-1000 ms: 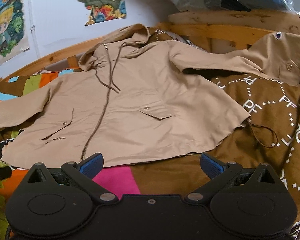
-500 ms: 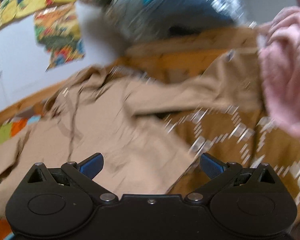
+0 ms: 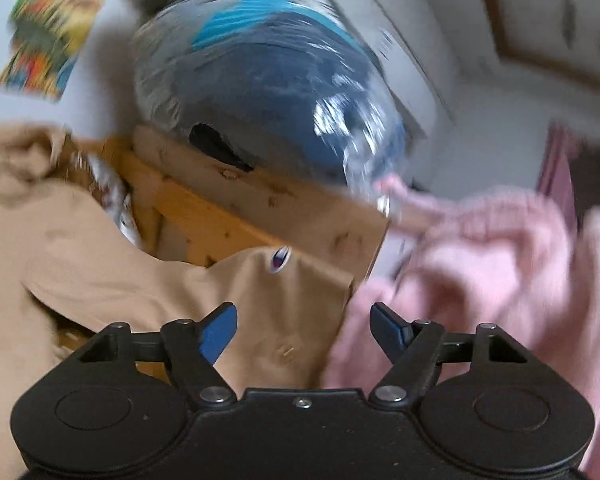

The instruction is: Fold large clothes

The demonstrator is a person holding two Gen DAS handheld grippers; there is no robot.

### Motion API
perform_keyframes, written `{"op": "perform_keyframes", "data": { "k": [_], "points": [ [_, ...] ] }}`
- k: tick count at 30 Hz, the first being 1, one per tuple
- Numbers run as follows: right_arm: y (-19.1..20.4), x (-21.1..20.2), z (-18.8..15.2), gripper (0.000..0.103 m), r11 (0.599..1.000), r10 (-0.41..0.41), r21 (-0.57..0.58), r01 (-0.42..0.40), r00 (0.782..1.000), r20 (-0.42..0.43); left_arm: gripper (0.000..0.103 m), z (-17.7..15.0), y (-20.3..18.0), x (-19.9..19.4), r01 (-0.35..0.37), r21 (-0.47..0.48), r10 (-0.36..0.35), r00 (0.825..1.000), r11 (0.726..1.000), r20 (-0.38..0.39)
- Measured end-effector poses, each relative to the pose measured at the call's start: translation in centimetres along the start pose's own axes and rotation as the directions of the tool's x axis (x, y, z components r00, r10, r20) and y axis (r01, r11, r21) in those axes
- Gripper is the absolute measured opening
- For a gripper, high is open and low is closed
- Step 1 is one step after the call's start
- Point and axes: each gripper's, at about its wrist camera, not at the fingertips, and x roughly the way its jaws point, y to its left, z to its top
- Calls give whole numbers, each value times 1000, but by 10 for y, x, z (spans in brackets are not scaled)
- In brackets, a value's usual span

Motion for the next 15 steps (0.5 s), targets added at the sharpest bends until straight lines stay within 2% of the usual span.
{"op": "perform_keyframes", "data": {
  "k": [3,5,8,10,12,13,14,15],
  "points": [
    [0,15,8,67,989,-13,-149,15,1000,9,102,1,4,4,-8,-18,8,1000,1000,13],
    [0,30,12,50,975,-21,-220,12,999,-36,102,6,6,3,-1,-42,3,999,999,32],
    [1,50,18,38,956,-47,-291,18,994,-94,102,16,4,0,8,-63,-4,998,998,64],
    [1,57,21,36,948,-64,-318,23,991,-118,102,22,1,-3,21,-61,-16,996,998,84],
    [0,59,25,30,940,-45,-341,-7,989,-142,102,26,-3,-8,34,-52,-29,994,998,104],
    [1,59,25,17,933,-42,-361,-13,988,-146,102,27,-6,-9,41,-47,-36,993,998,114],
    [2,61,27,9,922,-42,-386,-19,988,-148,102,29,-8,-10,50,-42,-44,991,998,124],
    [4,60,28,5,914,-31,-403,-34,988,-153,102,30,-10,-11,59,-38,-53,990,998,132]
  ]
}}
